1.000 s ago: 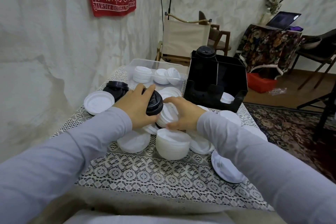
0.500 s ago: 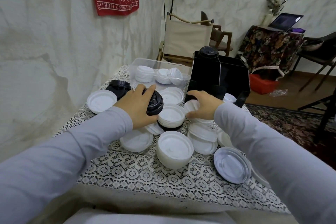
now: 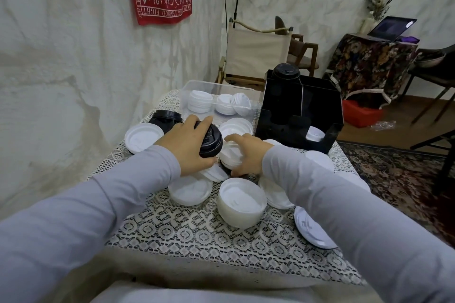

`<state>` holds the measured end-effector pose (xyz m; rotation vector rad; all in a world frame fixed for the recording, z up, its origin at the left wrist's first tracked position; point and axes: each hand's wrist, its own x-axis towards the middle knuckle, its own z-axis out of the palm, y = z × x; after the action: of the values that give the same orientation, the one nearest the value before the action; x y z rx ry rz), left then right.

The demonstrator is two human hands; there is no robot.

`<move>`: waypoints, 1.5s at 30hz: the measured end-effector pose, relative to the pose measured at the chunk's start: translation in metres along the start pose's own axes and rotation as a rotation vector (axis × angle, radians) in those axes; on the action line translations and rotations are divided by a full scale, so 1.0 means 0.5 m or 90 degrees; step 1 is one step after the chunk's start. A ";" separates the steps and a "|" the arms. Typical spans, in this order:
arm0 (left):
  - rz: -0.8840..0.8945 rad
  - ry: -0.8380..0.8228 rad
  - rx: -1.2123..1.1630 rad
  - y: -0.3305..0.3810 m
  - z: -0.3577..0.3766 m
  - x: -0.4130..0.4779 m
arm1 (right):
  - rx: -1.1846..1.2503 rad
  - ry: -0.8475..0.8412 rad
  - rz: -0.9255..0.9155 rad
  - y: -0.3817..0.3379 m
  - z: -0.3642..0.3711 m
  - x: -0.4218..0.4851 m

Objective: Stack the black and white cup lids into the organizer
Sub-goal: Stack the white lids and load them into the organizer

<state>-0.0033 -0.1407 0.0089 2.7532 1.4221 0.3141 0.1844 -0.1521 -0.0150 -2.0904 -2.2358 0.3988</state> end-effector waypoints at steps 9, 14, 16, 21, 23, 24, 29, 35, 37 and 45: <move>0.001 -0.003 0.001 -0.005 0.002 -0.001 | 0.166 0.003 -0.011 0.024 -0.040 -0.025; 0.002 -0.007 0.006 -0.001 0.002 -0.003 | 0.209 0.041 0.004 0.047 -0.056 -0.023; 0.002 -0.008 0.008 0.001 0.001 -0.003 | 0.230 0.040 0.010 0.058 -0.061 -0.022; 0.003 -0.009 0.011 0.003 0.003 -0.004 | 0.242 0.016 0.000 0.069 -0.058 -0.026; 0.004 -0.009 0.008 0.003 0.004 -0.004 | 0.249 0.012 -0.006 0.070 -0.056 -0.027; 0.004 -0.010 0.006 0.003 0.004 -0.004 | 0.251 0.012 -0.009 0.071 -0.057 -0.028; 0.005 -0.011 0.002 0.005 0.007 -0.004 | 0.249 0.024 -0.010 0.077 -0.061 -0.032; 0.004 -0.010 -0.001 0.004 0.010 -0.004 | 0.187 0.114 0.115 0.114 -0.087 -0.051; 0.006 -0.011 -0.005 0.005 0.012 -0.003 | 0.132 0.102 0.150 0.132 -0.090 -0.063; 0.008 -0.016 -0.004 0.008 0.019 0.003 | 0.196 0.005 0.248 0.196 -0.112 -0.105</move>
<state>0.0024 -0.1410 0.0003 2.7518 1.3968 0.2821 0.2961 -0.1905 0.0242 -2.3312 -1.6246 0.7007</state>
